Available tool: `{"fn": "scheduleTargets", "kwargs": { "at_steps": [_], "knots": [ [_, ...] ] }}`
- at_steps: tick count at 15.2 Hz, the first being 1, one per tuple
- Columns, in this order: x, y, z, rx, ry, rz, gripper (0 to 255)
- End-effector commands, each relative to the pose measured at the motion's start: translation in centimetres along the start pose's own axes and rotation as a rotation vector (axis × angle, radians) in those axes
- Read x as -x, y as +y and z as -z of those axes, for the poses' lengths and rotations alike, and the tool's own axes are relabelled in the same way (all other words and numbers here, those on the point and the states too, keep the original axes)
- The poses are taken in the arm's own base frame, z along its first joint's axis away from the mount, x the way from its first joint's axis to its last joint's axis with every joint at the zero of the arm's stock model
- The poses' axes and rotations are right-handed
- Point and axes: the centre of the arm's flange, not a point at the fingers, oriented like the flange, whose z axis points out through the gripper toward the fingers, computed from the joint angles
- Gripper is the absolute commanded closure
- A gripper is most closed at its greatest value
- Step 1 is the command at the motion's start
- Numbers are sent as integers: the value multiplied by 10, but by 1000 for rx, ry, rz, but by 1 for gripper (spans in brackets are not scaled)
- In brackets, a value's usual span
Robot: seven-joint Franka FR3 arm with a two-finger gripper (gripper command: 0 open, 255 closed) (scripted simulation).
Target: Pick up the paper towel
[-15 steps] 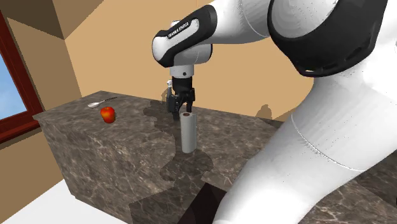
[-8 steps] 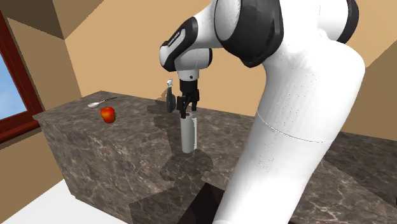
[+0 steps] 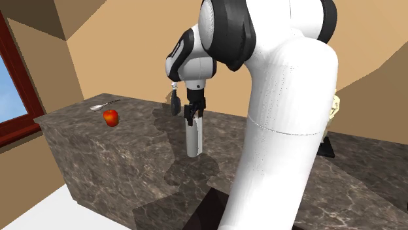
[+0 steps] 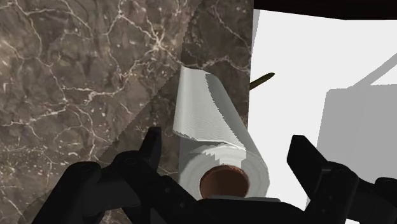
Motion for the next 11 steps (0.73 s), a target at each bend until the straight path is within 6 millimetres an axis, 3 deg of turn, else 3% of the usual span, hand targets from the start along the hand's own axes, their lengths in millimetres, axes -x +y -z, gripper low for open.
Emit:
{"fn": "scheduleTargets", "kwargs": {
  "at_steps": [1, 3, 4, 11],
  "knots": [
    [0, 1, -14, 0, 0, 0, 0],
    [0, 1, -14, 0, 0, 0, 0],
    [1, 0, -13, 0, 0, 0, 255],
    [1, 0, -12, 0, 0, 0, 255]
  ]
}}
